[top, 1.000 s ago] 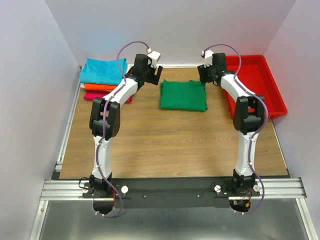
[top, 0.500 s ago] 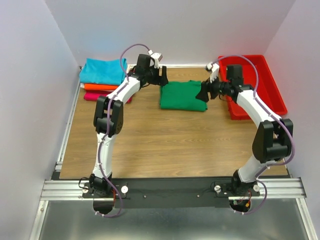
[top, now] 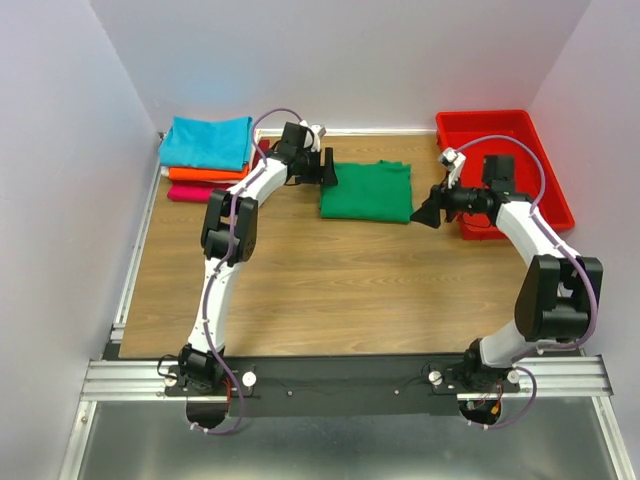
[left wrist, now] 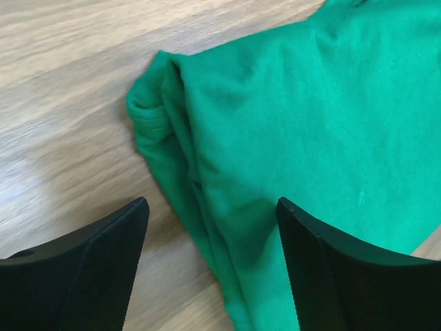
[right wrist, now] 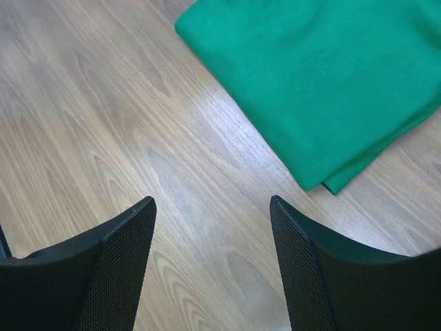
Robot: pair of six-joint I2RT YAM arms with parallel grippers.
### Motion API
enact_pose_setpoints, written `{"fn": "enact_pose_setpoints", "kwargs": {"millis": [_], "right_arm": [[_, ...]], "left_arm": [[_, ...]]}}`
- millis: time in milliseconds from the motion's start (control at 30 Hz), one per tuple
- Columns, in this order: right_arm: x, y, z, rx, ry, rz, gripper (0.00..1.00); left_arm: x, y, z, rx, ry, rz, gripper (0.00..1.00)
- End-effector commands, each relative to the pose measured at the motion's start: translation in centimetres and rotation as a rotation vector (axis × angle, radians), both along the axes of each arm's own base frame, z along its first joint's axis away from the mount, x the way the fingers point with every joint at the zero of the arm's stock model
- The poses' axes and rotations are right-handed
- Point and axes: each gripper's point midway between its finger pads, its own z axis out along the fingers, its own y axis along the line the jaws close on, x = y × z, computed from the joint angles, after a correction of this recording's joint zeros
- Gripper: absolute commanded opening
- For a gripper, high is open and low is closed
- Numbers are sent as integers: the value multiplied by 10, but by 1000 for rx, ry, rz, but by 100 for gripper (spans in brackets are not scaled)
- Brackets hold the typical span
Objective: Fold and stack the t-shirts
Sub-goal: Neatly place the folded tshirt to the corner
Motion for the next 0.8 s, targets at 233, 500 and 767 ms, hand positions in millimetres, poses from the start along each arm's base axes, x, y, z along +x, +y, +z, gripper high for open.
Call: {"fn": "enact_pose_setpoints", "kwargs": {"millis": [233, 500, 767], "right_arm": [[-14, -13, 26, 108, -42, 26, 74], [-13, -27, 33, 135, -42, -8, 74], [-14, -37, 38, 164, -42, -27, 73]], "left_arm": [[-42, -30, -37, -154, 224, -158, 55], [-48, -34, -19, -185, 140, -273, 0], [-52, 6, 93, -107, -222, -325, 0]]}}
